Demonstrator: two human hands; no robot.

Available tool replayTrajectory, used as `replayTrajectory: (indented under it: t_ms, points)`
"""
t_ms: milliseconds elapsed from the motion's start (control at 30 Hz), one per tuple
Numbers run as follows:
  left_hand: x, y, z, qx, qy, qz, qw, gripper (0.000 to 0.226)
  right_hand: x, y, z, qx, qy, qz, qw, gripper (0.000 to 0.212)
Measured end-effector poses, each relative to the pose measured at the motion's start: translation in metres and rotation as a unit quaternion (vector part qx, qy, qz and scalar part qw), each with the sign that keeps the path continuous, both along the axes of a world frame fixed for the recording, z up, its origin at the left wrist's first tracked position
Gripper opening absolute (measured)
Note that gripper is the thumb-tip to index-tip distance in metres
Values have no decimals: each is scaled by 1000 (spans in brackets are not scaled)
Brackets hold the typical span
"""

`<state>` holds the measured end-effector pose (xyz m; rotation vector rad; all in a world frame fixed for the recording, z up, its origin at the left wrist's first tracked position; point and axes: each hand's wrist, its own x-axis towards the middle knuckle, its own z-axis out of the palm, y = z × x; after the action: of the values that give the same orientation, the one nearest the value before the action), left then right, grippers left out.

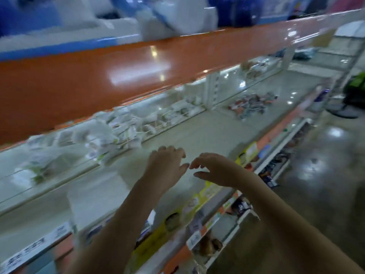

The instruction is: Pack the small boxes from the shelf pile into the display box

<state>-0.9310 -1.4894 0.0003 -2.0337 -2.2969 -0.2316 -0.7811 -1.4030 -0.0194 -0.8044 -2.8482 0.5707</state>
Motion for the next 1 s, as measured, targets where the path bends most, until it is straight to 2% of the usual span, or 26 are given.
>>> replayTrajectory:
  t_ms: [367, 500, 733, 1000]
  points:
    - [144, 211, -23, -89, 46, -88, 991, 48, 159, 177, -12, 26, -90, -135, 986, 36]
    - [172, 273, -32, -82, 60, -99, 990, 44, 194, 227, -16, 18, -87, -168, 982, 34]
    - [179, 369, -52, -74, 18, -67, 995, 37, 228, 324, -43, -12, -53, -200, 978, 31]
    - [150, 452, -72, -57, 49, 1, 997, 44, 216, 446, -50, -15, -14, -219, 976, 31]
